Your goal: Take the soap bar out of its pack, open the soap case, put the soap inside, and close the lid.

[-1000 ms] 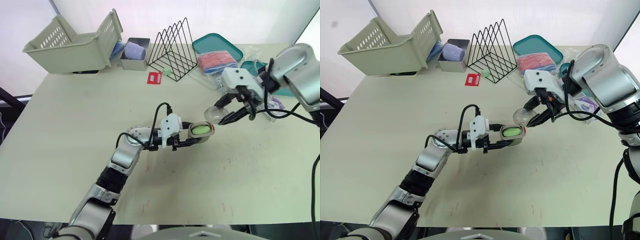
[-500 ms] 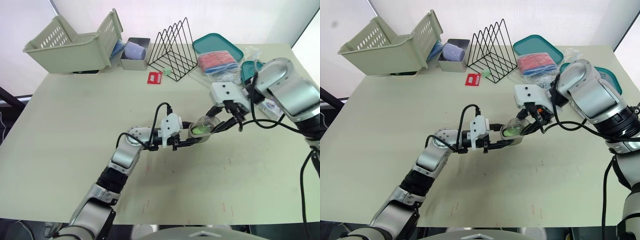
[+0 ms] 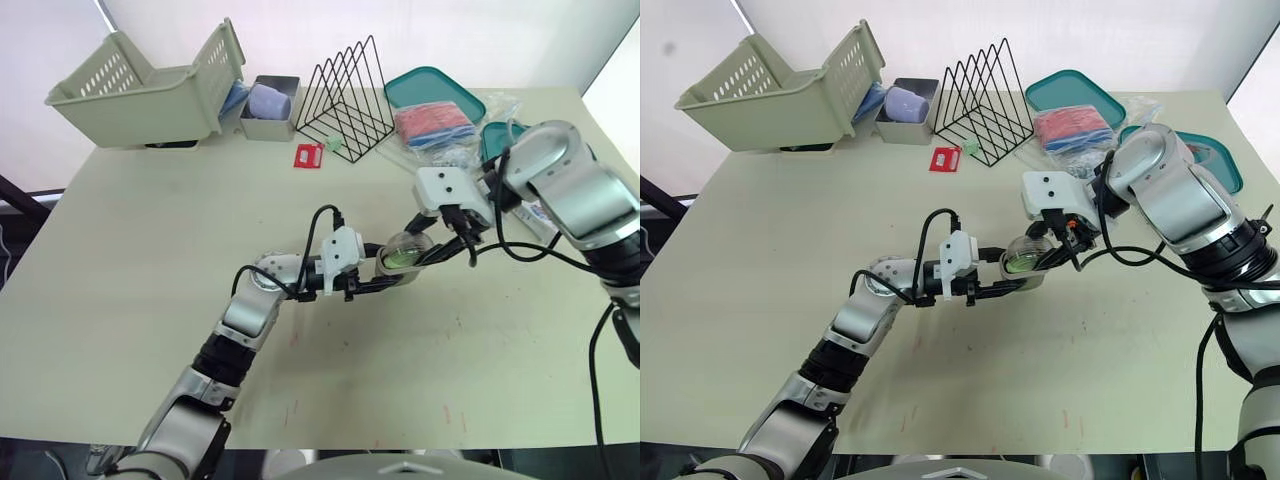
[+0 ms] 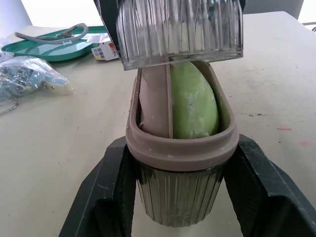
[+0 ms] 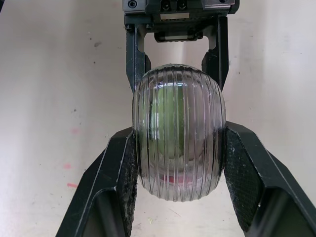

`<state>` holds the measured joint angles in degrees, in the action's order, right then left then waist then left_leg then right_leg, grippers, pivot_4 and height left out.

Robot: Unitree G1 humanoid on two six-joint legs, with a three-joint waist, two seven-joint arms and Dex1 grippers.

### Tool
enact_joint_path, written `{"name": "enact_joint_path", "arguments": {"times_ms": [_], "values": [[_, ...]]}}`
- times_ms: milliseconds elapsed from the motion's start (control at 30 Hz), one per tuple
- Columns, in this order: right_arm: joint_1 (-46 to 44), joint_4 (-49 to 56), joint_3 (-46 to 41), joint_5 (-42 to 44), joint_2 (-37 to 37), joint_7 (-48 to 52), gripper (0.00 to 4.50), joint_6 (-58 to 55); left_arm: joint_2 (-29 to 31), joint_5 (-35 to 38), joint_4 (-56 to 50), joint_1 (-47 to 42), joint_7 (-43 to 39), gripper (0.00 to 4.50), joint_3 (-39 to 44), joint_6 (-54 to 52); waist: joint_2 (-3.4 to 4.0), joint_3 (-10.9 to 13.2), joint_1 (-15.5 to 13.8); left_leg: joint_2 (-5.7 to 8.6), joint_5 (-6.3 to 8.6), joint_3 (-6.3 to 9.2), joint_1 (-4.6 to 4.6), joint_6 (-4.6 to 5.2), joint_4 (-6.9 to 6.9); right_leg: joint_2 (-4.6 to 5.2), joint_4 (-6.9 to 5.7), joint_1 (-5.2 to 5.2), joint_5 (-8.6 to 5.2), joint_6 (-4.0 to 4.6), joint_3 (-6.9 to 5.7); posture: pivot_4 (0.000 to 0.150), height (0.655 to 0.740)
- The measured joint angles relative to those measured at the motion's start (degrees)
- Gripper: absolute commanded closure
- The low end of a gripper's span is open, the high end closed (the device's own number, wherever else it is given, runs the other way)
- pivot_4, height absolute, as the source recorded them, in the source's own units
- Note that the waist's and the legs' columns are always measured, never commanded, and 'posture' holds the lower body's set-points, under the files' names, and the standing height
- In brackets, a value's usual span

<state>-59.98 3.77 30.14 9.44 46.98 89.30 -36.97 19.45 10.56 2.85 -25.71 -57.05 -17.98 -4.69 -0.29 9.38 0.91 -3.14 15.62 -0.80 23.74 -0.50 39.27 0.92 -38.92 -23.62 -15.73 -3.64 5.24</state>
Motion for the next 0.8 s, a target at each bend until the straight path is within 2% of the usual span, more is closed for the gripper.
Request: {"name": "enact_joint_path", "arguments": {"times_ms": [800], "values": [[2.17,2.54,-1.03,-7.03,-4.77,-0.99,2.66,-0.94,0.20,0.13,0.05,0.00,0.07,2.50,0.81,-0.90,-0.15,-0.18,1.20,-0.03,0.00,0.05,-0.14,0.00,0.00,-0.04,-0.05,0.12,0.00,0.00,-0.03,0.150,0.7400]]}}
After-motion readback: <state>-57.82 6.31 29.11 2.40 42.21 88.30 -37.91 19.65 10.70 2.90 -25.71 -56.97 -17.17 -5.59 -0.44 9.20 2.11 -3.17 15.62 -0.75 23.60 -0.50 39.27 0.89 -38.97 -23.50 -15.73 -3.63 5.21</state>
